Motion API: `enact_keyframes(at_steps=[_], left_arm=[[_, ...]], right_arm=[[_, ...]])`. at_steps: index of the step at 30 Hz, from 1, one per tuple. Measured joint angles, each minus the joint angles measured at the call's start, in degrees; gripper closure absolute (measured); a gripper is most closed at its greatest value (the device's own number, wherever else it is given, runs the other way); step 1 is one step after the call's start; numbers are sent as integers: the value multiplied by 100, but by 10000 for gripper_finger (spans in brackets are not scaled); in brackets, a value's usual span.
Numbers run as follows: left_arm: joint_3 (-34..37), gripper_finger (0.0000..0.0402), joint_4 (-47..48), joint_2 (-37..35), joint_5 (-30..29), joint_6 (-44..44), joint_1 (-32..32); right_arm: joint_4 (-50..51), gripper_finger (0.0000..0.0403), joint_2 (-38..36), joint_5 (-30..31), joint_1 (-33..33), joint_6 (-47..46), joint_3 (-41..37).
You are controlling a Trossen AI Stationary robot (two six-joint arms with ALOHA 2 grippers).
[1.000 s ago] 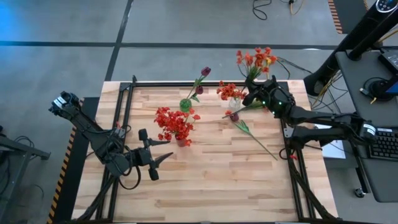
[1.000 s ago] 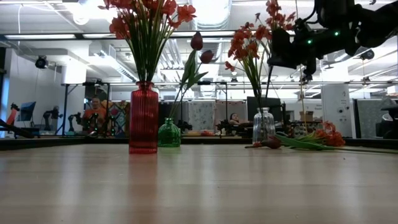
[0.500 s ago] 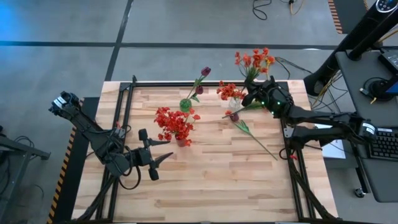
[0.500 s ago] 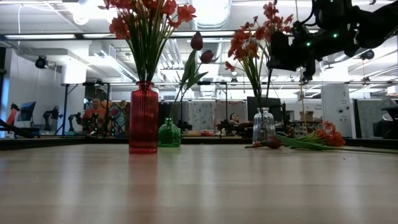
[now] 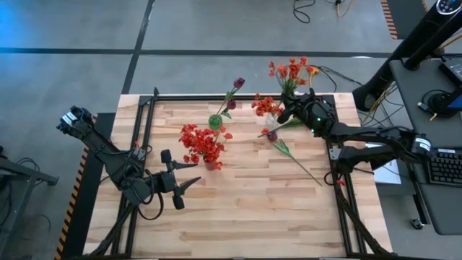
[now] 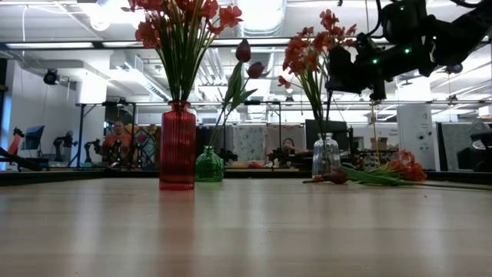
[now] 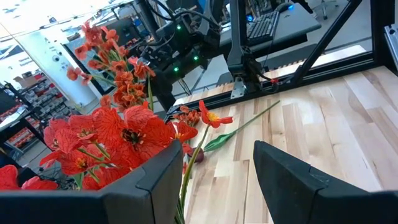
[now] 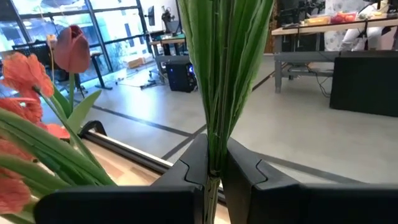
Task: Sort flowers into vase by color
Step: Put the left orange flowers into the transparent vase, then put the dark red tulip into the green vase
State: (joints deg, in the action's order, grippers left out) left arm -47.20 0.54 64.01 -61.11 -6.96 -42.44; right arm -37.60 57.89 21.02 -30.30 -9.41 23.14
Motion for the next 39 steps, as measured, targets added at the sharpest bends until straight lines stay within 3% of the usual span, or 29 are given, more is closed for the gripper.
enact_keyframes(at_steps=[17, 27, 39], left_arm=[[0, 222, 0, 0, 1, 0, 0], [7, 222, 5, 0, 1, 2, 0], [9, 222, 7, 2, 3, 80, 9]], right_arm=[[235, 282, 72, -4, 2, -4, -2], [1462, 250, -430, -95, 4, -129, 7], [2905, 238, -1138, -799, 87, -507, 137]])
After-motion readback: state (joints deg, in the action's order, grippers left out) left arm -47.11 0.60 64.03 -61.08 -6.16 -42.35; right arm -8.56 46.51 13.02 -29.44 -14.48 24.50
